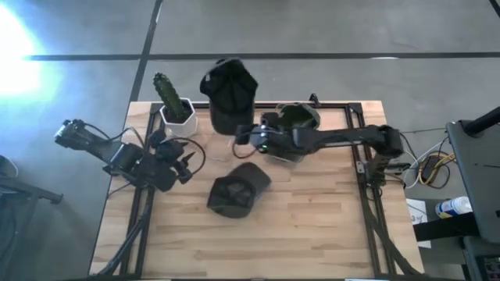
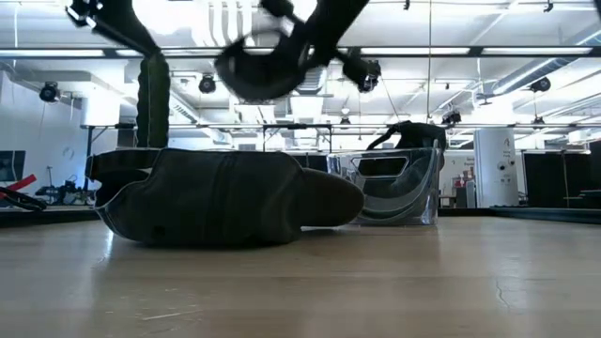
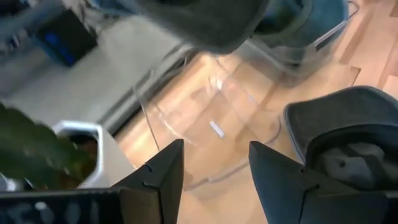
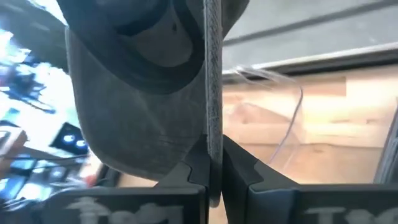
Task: Pick & Place hat
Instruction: Put the bottom black cap into the left transparent bin
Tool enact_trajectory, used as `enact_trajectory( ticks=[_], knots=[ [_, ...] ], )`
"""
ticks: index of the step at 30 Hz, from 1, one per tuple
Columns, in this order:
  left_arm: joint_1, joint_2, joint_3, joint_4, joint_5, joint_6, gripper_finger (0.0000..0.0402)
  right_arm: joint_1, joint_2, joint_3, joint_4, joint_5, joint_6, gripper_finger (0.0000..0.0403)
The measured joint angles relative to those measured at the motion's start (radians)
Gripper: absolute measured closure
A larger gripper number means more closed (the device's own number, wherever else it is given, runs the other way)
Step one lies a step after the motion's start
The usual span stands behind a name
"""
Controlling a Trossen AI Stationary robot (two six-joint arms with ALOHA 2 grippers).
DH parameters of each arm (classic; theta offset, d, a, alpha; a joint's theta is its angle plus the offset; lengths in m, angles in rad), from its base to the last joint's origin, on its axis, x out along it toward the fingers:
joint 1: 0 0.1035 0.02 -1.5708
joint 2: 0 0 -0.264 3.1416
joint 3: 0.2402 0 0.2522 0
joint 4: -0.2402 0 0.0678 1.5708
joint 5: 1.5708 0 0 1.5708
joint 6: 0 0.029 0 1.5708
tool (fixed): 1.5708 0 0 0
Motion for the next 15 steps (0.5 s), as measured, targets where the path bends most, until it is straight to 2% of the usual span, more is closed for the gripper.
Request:
enact_trajectory(
  ticks=[6,15],
  knots=[
    [-0.001,0.0,-0.034,-0.054,0.056,-0.207,0.0227,-0.065,0.155,0.062,-0.023,-0.074,0.085,0.0389],
    [-0.001,-0.001,-0.071,-0.065,0.093,-0.284,0.0227,-0.072,0.364,0.303,-0.334,-0.229,0.172,0.0381]
  ],
)
